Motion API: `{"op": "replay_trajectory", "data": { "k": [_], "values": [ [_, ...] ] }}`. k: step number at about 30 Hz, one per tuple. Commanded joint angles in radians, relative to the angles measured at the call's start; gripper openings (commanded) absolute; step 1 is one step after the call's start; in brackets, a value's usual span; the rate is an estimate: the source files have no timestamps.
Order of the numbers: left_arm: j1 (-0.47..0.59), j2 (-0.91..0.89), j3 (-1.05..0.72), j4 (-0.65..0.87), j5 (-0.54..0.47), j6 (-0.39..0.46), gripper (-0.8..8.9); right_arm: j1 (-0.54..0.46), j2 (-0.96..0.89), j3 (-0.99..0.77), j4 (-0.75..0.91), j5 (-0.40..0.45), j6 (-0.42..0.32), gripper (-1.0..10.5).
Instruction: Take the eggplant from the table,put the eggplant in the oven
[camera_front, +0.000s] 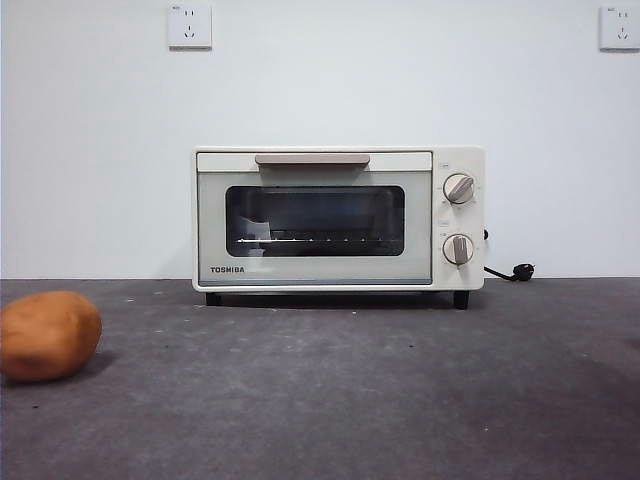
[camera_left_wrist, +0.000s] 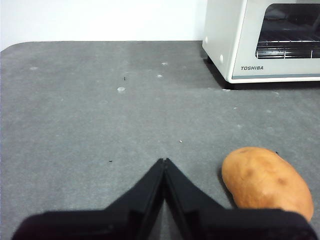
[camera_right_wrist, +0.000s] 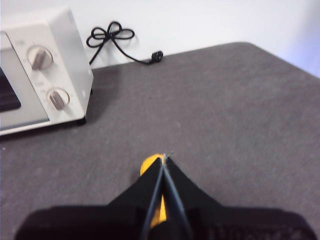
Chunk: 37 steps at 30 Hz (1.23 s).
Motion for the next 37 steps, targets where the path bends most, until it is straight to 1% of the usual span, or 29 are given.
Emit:
{"op": "replay_trajectory", "data": {
  "k": [1, 4, 6, 37],
  "values": [
    [0.002, 0.004, -0.008, 0.007, 0.0, -0.007, -0.04, -0.002, -0.003, -0.071, 0.066, -0.005, 0.031, 0.0],
    [0.002, 0.008, -0.008, 0.007, 0.0, -0.007, -0.04, -0.002, -0.002, -0.128, 0.118, -0.026, 0.051, 0.0],
    [0.002, 0.011, -0.008, 0.007, 0.0, -0.007, -0.04, -0.002, -0.003, -0.134, 0.147, -0.041, 0.05, 0.0],
    [0.002, 0.022, -0.008, 0.009, 0.0, -0.007, -0.04, 0.0, -0.002, -0.133, 0.135, -0.038, 0.05, 0.0]
  ]
}}
